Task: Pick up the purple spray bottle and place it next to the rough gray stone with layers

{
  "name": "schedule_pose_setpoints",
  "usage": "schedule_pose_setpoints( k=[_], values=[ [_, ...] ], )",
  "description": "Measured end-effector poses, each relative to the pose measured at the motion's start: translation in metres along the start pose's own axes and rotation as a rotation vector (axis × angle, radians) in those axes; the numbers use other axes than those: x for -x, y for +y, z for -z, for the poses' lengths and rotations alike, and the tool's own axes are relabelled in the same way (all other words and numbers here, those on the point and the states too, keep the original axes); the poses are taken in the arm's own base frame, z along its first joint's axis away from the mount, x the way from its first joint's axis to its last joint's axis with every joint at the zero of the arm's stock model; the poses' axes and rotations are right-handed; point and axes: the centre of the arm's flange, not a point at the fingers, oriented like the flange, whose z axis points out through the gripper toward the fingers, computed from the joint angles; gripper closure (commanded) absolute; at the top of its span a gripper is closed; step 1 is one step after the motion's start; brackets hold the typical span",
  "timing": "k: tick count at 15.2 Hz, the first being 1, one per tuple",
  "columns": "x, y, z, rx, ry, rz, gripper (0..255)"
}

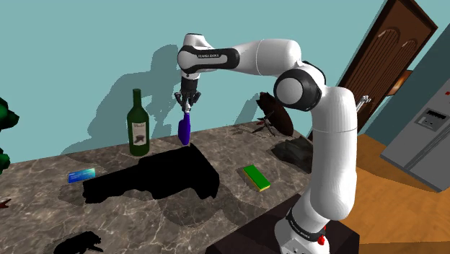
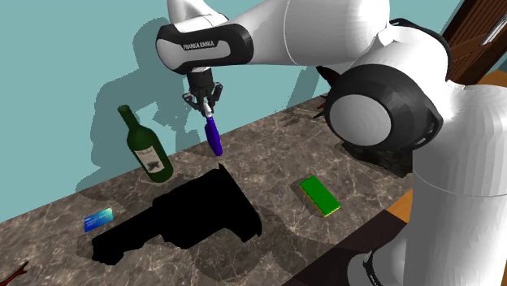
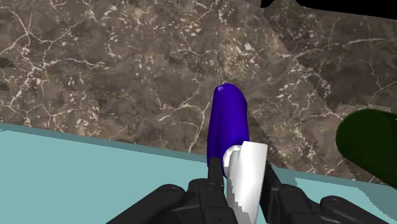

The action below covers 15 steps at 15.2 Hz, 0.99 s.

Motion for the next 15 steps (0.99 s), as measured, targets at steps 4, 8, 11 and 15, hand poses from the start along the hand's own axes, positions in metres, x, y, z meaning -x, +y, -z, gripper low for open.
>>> schedule_pose_setpoints(
  k=[4,8,11,15],
  values=[
    [-0.001,-0.001,0.018,0.0,0.0,0.0,255],
    [-0.001,0.0,0.039,0.0,0.0,0.0,255],
    [0.0,0.0,0.054,0.0,0.0,0.0,255],
    [0.002,-0.001,0.076,0.0,0.0,0.0,255]
  ],
)
